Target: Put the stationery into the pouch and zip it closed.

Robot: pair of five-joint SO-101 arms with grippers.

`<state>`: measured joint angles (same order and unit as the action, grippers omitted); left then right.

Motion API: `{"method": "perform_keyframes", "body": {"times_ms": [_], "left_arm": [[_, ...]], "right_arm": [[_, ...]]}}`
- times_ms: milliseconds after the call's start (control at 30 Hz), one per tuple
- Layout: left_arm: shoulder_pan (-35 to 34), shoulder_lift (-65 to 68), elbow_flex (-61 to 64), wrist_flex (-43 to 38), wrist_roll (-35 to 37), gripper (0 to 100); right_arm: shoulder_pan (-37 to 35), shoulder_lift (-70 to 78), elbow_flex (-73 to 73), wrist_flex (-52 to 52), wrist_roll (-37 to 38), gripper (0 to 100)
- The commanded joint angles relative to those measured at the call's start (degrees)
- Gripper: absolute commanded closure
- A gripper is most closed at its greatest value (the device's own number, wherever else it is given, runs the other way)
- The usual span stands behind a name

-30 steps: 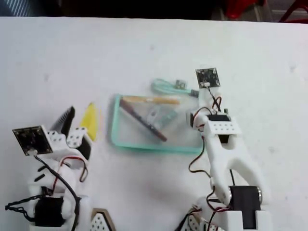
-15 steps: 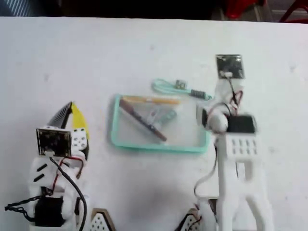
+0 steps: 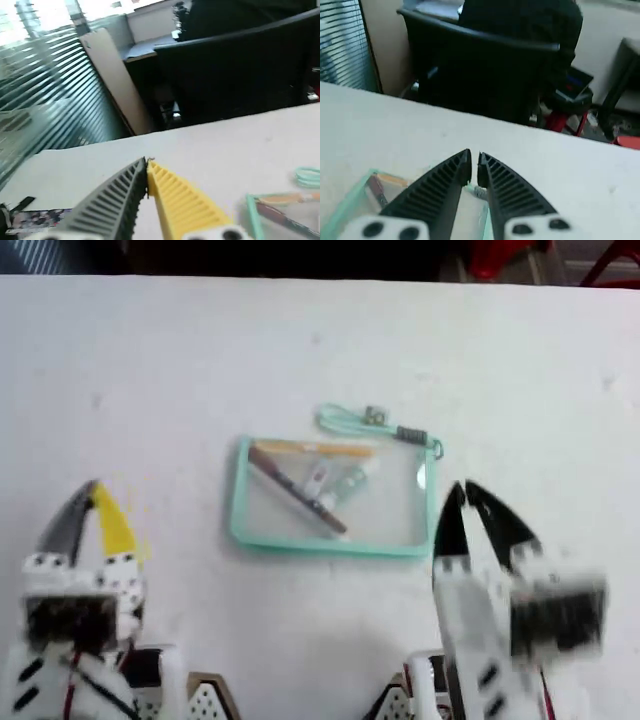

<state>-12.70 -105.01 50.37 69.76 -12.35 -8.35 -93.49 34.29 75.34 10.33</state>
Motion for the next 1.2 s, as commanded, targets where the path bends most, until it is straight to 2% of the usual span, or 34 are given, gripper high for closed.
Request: {"method": "perform_keyframes", "body": {"times_ms": [0,100,167,300,700,767,1000,1167], "left_arm": [[-7.1,0.1,-4.1,0.2,0.2,98],[-6.5,0.0,-4.0,0.1,4.4,98],[-3.4,0.0,-3.3,0.2,6.4,98],[3.7,0.0,-1.9,2.2,4.3,98],[4.1,0.0,1.4,3.8,3.3,98],[4.4,0.0,7.3,-0.7,3.3,98],[4.5,0.1,38.3,-25.0,2.9,98],[4.4,0.1,45.8,-32.9,2.8,98]], "right_arm": [[-3.6,-10.0,3.5,0.3,1.1,97.7],[-4.1,-9.5,4.9,1.1,5.9,97.8],[-4.1,-9.5,5.0,1.5,7.9,97.8],[-4.1,-10.2,4.2,1.5,6.0,97.8],[-4.4,-9.9,5.1,1.5,5.4,97.5],[-4.4,-9.9,8.0,-0.5,5.6,97.4],[-4.1,-9.9,30.4,-14.7,5.7,97.4],[-4.0,-9.9,46.3,-27.5,5.7,97.4]]}}
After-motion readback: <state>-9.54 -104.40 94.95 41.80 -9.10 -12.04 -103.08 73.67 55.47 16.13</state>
